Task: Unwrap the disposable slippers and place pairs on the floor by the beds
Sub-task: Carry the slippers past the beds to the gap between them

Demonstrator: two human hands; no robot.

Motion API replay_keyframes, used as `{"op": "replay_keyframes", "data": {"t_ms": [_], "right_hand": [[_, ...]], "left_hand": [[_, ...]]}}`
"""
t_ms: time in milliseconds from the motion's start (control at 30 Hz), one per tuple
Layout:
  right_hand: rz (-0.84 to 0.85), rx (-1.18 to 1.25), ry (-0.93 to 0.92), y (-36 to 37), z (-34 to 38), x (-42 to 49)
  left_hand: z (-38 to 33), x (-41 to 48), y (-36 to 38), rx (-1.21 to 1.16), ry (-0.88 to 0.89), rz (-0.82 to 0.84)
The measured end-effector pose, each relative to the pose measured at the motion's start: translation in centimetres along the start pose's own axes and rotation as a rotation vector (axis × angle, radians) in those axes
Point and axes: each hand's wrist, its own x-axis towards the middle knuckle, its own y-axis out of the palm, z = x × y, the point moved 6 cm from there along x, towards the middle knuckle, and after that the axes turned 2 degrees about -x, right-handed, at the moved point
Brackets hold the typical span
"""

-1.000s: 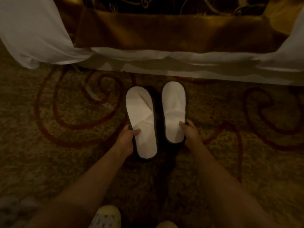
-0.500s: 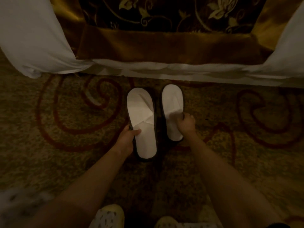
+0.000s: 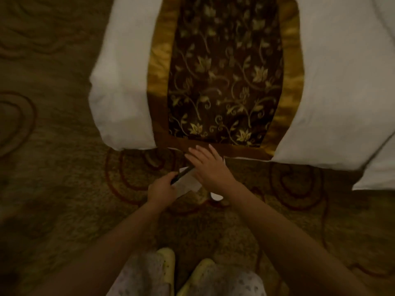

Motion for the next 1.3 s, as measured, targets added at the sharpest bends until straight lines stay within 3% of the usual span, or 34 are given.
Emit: {"op": "replay_keyframes", "data": {"t_ms": [167, 400, 567, 967, 1300], "right_hand": [[0.114, -0.002, -0.009, -11.7, 5.2, 3.9], [-0.032, 0.006, -0.044, -28.9, 13.3, 11.2], [-0.081, -0.045, -0.1, -36.7, 17.7, 17.6], [-0.197, -0.103, -0.221, -45.6, 20.3, 40.9], [-0.169, -0.004, -0.201, -48.7, 24.8, 61.2]], "left_hand": [[-6.0, -5.3, -13.7, 0.149, 0.148, -0.099], [-9.5, -9.4, -33.1, 0.274, 0.257, -0.299], [-9.8, -10.0, -43.4, 0.271, 0.269, -0.413], [-9.1, 1.2, -64.0, 0.303, 0.222, -0.45], [-3.7, 13.1, -80.8, 0.418, 0.178, -0.512]]}}
